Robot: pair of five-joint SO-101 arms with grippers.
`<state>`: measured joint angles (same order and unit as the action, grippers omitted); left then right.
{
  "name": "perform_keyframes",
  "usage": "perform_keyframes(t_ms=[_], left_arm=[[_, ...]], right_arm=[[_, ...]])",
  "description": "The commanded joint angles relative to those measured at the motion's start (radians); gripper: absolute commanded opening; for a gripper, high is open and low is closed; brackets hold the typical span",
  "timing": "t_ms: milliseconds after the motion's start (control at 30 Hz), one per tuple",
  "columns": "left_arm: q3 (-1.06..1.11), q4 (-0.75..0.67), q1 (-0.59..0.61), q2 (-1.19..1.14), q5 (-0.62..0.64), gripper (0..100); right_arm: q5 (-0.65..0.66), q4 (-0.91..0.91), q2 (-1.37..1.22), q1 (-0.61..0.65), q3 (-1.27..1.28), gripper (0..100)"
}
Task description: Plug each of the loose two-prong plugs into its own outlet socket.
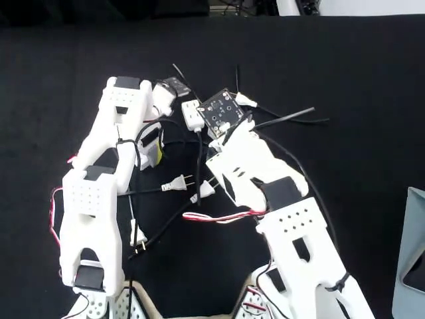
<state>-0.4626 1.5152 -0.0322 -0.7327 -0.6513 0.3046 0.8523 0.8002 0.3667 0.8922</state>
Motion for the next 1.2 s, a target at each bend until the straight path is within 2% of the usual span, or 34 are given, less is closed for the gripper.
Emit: perform_keyframes(t_ms=[0,200,333,467,633,767,867,1000,1167], left_arm=[[-0.03,0.017,0.002,0.066,0.092,22],[0.033,0.012,0.01,0.212,0.172,22],[0.096,0.015,0.035,0.308,0.204,22],[0.194,0.006,0.038,0.416,0.229,22],[0.323,-0.071,0.047,0.508,0.229,22],[0.423,-0.163,0.027,0.514,0.229,27],[0.446,-0.173,0.027,0.525,0.229,27],[0.384,-0.083,0.082,0.623,0.227,27],[0.42,-0.074,0.205,0.796,0.229,19]], right_arm=[[-0.011,-0.025,0.022,-0.014,-0.005,1.1],[-0.028,-0.025,0.022,-0.009,-0.007,1.2],[-0.17,-0.015,0.022,-0.006,-0.031,1.2],[-0.227,0.034,0.022,0.017,-0.065,1.2],[-0.265,0.032,0.021,0.035,-0.065,1.2],[-0.265,0.032,0.018,0.035,-0.065,1.2],[-0.265,0.032,0.016,0.035,-0.059,1.2],[-0.265,-0.037,0.016,0.037,-0.018,1.2],[-0.265,-0.163,0.016,0.077,0.044,1.2]])
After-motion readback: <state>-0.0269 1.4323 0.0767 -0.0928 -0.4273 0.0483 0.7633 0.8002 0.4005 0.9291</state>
